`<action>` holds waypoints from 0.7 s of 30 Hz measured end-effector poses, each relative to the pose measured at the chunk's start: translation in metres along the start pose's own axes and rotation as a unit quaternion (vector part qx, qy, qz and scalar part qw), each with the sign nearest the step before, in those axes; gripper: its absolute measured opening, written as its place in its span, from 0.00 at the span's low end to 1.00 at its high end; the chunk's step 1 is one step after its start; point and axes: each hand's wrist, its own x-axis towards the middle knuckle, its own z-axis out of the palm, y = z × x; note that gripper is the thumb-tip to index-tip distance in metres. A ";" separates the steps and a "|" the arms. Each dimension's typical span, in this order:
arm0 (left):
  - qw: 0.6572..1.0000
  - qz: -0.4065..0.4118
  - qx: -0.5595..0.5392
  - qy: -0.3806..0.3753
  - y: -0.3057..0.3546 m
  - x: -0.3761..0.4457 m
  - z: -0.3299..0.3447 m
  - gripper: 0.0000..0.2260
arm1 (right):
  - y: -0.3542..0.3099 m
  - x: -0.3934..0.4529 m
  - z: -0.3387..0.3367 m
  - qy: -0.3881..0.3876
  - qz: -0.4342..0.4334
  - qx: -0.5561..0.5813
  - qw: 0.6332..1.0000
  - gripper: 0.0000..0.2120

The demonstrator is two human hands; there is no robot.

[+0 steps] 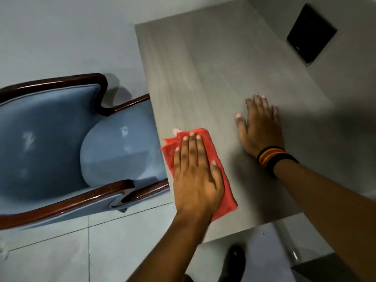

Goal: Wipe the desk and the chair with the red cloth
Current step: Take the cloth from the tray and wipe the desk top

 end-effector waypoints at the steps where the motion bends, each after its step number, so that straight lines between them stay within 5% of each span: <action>1: 1.000 0.002 0.001 0.003 -0.002 0.016 -0.001 0.31 | 0.000 0.001 0.000 0.001 -0.004 -0.003 1.000 0.30; 6: 0.999 -0.024 0.015 0.027 -0.001 0.120 0.000 0.30 | 0.004 -0.003 -0.001 0.007 -0.009 -0.004 1.000 0.31; 9: 0.996 -0.068 0.001 0.053 0.011 0.084 0.005 0.30 | 0.001 -0.003 -0.001 0.007 -0.015 0.003 1.000 0.30; 13: 0.999 -0.016 -0.004 0.031 0.027 -0.024 0.013 0.30 | 0.003 -0.009 -0.006 -0.007 -0.009 0.006 1.000 0.32; 21: 0.997 -0.069 0.024 0.032 0.013 0.071 0.008 0.30 | 0.002 -0.009 -0.003 -0.017 -0.018 0.006 1.000 0.30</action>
